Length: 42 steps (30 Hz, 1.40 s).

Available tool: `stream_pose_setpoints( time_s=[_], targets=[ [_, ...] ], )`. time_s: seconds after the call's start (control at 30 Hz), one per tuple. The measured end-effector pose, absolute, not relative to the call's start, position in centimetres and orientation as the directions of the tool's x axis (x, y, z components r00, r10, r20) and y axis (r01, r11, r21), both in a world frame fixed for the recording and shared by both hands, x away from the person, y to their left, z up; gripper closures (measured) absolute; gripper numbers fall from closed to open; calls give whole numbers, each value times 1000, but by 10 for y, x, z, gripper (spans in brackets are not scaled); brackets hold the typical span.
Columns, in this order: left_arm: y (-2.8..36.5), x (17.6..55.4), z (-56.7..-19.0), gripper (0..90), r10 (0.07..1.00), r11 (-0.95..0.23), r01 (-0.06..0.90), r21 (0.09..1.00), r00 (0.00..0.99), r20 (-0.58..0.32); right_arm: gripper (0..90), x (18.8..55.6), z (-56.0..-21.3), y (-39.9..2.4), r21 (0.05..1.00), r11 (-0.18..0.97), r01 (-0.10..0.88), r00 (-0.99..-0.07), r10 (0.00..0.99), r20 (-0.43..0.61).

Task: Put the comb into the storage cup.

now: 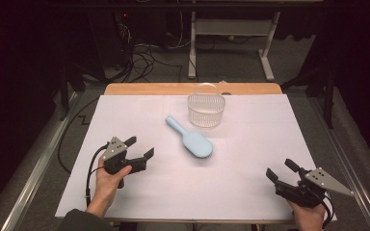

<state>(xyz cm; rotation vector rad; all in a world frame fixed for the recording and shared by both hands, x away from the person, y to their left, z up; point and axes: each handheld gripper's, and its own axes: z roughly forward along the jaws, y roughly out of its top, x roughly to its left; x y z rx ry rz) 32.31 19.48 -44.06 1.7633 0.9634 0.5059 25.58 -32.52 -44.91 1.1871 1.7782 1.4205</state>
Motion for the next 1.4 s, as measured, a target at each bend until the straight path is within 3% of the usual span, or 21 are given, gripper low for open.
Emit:
stream_pose_setpoints(
  time_s=[1.4],
  targets=[
    [158,363,-426,218,776,-212,371,904,626,-75,209,254,-450,-327,957,42,288,-450,888,97]
  ],
)
